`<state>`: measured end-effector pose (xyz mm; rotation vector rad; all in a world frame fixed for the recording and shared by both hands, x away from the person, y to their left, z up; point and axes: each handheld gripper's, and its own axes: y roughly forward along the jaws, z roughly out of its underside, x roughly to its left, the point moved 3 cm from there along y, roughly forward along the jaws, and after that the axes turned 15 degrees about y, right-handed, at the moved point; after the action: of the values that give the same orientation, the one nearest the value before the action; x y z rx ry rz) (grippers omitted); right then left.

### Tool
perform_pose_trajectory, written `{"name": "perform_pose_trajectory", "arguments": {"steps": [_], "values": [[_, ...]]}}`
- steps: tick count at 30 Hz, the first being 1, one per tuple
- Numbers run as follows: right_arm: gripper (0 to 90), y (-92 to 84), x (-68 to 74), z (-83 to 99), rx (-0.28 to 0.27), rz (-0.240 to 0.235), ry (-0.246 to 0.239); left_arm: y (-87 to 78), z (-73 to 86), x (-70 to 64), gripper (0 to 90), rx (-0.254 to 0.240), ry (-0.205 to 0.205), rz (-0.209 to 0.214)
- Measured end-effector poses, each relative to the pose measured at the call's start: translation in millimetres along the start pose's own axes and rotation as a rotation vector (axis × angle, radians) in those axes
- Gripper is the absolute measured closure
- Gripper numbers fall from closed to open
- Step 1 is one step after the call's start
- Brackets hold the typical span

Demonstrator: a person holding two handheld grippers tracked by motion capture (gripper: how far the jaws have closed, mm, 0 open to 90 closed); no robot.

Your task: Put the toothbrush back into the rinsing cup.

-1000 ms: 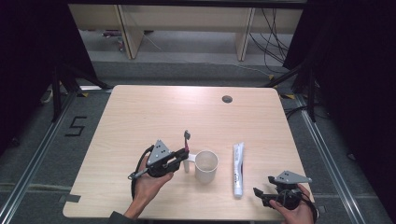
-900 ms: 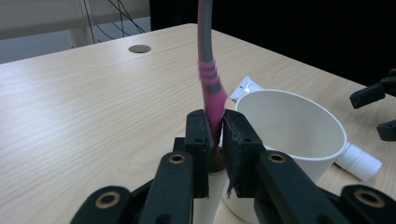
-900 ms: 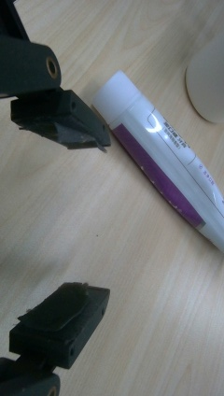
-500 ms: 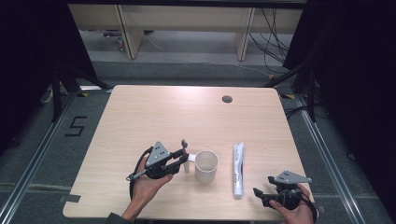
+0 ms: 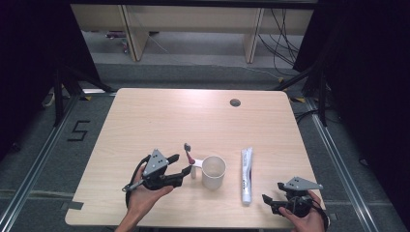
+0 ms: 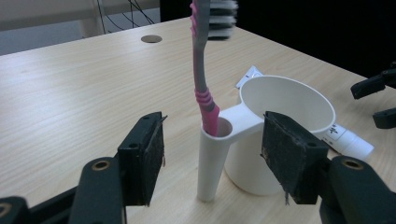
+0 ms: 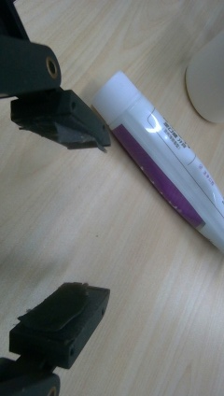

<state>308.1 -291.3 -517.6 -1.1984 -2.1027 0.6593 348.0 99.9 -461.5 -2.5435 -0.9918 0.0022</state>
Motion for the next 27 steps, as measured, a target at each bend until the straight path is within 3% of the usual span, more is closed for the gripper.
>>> {"name": "perform_pose_trajectory", "arguments": {"steps": [16, 20, 21, 22, 27], "values": [[23.7, 0.4, -0.8, -0.3, 0.004, 0.002, -0.001, -28.2, 21.6, 0.9, 34.4, 0.035, -0.022, -0.003], [23.7, 0.5, -1.3, -0.1, 0.007, -0.001, 0.006, -32.6, 29.2, -0.7, 33.9, 0.047, -0.031, -0.001], [23.7, -0.2, 1.1, 1.1, 0.017, 0.004, 0.037, -33.2, 31.5, -1.0, 33.4, 0.048, -0.032, 0.003], [23.7, 1.0, -2.1, -0.2, 0.003, 0.001, -0.004, -33.9, 34.2, -2.0, 32.9, 0.049, -0.041, 0.002], [23.7, 0.4, -3.1, -0.3, -0.003, 0.004, -0.001, -40.3, 44.4, -3.1, 30.4, 0.087, -0.04, 0.014]]}}
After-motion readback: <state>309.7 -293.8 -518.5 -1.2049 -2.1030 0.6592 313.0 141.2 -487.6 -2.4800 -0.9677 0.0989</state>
